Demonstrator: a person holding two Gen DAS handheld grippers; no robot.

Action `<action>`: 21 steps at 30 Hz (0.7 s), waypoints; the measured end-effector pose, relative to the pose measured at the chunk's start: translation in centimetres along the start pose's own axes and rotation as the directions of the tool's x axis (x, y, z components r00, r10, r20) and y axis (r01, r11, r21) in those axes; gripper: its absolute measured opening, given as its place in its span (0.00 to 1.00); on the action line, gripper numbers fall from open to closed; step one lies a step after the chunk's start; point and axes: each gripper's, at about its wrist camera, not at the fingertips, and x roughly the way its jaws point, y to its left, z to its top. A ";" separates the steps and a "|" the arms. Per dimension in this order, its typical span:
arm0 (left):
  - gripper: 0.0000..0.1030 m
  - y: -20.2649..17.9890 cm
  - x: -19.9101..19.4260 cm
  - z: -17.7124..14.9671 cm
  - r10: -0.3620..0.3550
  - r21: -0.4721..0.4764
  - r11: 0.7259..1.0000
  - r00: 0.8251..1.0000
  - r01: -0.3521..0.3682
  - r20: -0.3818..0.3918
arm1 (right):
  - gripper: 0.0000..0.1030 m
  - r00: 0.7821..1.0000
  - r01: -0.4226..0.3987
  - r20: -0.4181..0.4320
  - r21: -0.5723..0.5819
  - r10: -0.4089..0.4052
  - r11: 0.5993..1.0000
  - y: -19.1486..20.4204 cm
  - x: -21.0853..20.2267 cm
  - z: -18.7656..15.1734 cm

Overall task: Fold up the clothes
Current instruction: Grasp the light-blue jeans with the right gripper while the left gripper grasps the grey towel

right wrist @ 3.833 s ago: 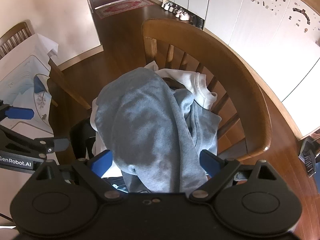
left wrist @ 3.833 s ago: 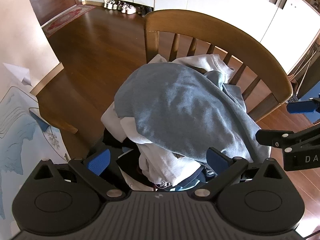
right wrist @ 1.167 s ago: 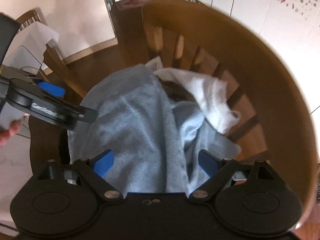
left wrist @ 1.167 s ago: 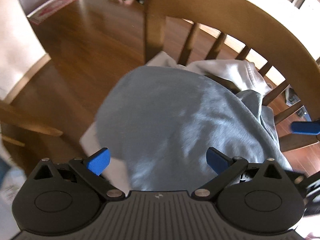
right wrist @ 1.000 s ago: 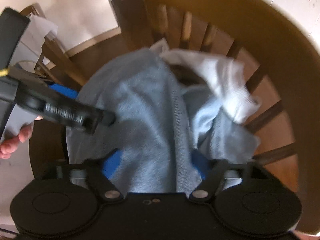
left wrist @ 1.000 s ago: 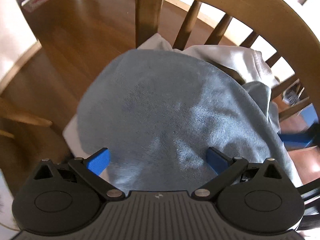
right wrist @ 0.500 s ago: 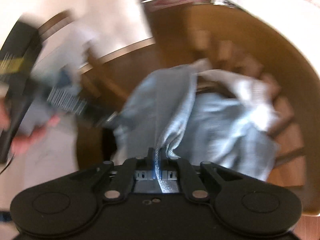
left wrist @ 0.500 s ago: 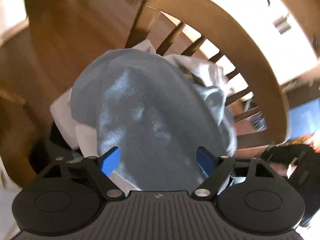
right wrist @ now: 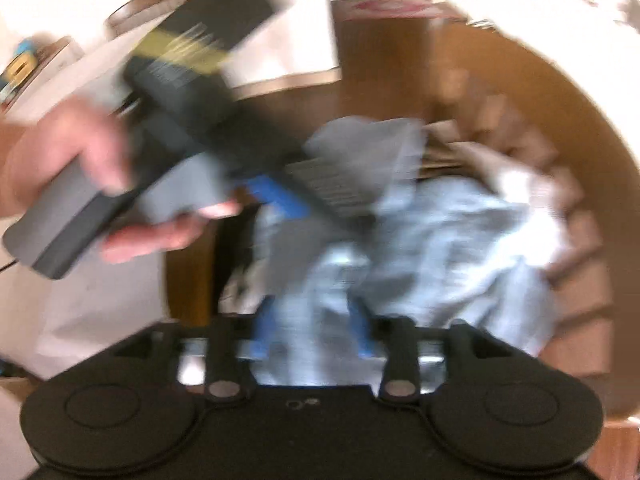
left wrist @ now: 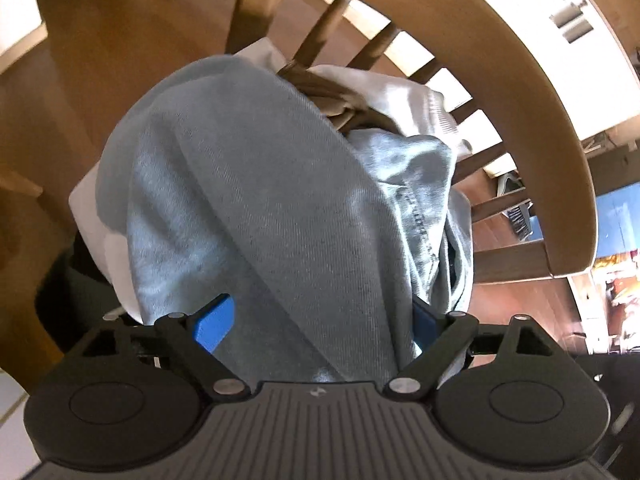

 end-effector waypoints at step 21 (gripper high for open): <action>0.82 -1.7 5.0 0.2 0.179 0.115 0.978 0.983 -0.174 -0.033 | 1.00 0.962 0.247 -0.195 0.330 -0.190 0.911 -10.5 9.8 -4.1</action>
